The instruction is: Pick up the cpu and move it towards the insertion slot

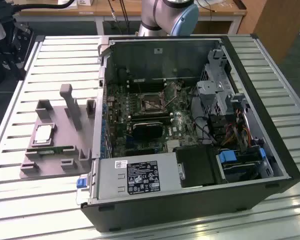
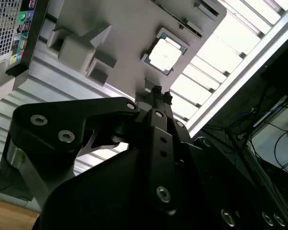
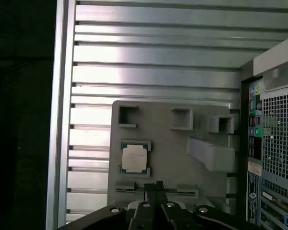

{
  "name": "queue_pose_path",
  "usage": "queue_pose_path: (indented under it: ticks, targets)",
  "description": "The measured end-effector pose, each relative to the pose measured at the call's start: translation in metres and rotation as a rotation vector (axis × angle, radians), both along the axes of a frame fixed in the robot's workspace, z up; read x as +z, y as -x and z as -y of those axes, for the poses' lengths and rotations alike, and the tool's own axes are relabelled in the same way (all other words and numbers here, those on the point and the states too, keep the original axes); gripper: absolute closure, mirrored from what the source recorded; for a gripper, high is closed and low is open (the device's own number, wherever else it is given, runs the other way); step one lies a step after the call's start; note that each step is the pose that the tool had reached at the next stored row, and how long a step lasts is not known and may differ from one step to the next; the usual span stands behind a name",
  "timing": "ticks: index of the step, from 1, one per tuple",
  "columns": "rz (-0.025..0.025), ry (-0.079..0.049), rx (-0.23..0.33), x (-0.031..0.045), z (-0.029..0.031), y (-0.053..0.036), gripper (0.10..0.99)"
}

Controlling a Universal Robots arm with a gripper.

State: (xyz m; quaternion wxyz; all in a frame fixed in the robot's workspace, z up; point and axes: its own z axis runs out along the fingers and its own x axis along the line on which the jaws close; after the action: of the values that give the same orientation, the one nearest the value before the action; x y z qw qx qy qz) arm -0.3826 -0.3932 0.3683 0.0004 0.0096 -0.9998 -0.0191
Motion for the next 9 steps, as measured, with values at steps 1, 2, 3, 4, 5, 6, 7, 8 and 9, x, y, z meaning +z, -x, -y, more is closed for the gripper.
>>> queue_pose_path:
  ticks: [1, 2, 3, 4, 5, 6, 7, 8, 9]
  targets:
    - [0.0000, 0.000, 0.000, 0.0000, 0.0000, 0.0000, 0.984]
    - [0.0000, 0.000, 0.000, 0.0000, 0.0000, 0.0000, 0.984]
    - [0.0000, 0.000, 0.000, 0.0000, 0.0000, 0.0000, 0.984]
    - [0.0000, 0.000, 0.000, 0.0000, 0.0000, 0.0000, 0.984]
    - [0.0000, 0.000, 0.000, 0.0000, 0.0000, 0.0000, 0.984]
    - [0.0000, 0.000, 0.000, 0.0000, 0.0000, 0.0000, 0.984]
    - [0.0000, 0.000, 0.000, 0.0000, 0.0000, 0.0000, 0.984]
    - [0.0000, 0.000, 0.000, 0.0000, 0.0000, 0.0000, 0.984]
    - [0.0000, 0.000, 0.000, 0.0000, 0.0000, 0.0000, 0.984]
